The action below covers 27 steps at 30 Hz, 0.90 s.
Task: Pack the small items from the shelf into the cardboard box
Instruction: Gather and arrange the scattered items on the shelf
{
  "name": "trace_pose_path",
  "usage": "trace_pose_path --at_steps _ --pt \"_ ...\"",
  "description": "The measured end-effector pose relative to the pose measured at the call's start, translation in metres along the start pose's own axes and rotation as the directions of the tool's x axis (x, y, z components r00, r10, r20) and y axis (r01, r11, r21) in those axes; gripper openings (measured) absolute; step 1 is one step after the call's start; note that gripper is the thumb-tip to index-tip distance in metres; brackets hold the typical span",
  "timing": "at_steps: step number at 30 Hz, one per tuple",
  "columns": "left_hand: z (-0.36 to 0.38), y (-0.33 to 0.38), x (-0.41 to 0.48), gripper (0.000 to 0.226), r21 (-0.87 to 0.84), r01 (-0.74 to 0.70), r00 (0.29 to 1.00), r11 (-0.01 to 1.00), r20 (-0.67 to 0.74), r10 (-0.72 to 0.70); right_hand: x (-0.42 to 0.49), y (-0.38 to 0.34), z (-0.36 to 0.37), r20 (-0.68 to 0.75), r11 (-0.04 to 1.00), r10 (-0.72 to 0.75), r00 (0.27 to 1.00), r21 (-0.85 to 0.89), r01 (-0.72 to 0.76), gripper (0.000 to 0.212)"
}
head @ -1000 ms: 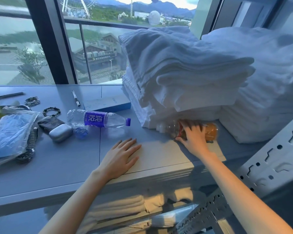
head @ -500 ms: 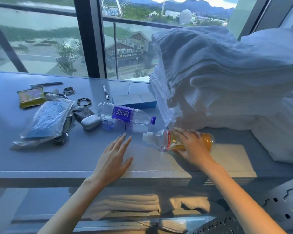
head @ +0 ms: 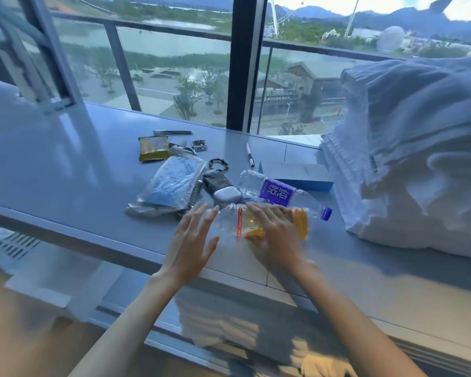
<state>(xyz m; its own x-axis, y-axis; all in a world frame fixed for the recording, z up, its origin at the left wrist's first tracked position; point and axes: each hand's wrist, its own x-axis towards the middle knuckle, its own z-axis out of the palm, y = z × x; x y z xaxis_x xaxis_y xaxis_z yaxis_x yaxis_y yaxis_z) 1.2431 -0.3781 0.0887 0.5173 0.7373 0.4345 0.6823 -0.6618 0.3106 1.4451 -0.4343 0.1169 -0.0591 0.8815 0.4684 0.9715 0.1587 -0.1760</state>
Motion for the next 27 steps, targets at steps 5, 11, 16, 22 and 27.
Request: trace_pose_path --at_steps 5,11,16,22,27 --pt "-0.004 -0.019 0.003 0.060 0.072 0.129 0.990 0.989 -0.065 -0.124 0.029 -0.020 0.020 0.012 1.000 -0.031 0.999 0.007 0.031 0.064" --pt "-0.004 -0.022 0.004 0.063 0.030 0.213 0.972 0.977 -0.107 -0.209 0.035 -0.029 0.029 -0.033 0.999 -0.031 0.999 0.022 0.032 0.065" --pt "-0.008 -0.021 0.005 0.062 -0.006 0.210 0.972 0.978 -0.108 -0.210 0.032 -0.028 0.026 0.017 0.998 -0.057 0.998 -0.014 0.058 0.074" --pt "-0.014 -0.023 -0.013 0.071 0.015 0.147 0.987 0.989 -0.067 -0.146 0.017 -0.044 0.019 0.043 0.994 -0.091 0.995 -0.051 0.093 0.071" --pt "-0.028 -0.044 -0.033 0.075 0.012 0.083 0.995 0.996 -0.056 -0.083 0.003 -0.068 0.015 -0.011 0.994 -0.077 0.997 -0.079 0.076 0.071"
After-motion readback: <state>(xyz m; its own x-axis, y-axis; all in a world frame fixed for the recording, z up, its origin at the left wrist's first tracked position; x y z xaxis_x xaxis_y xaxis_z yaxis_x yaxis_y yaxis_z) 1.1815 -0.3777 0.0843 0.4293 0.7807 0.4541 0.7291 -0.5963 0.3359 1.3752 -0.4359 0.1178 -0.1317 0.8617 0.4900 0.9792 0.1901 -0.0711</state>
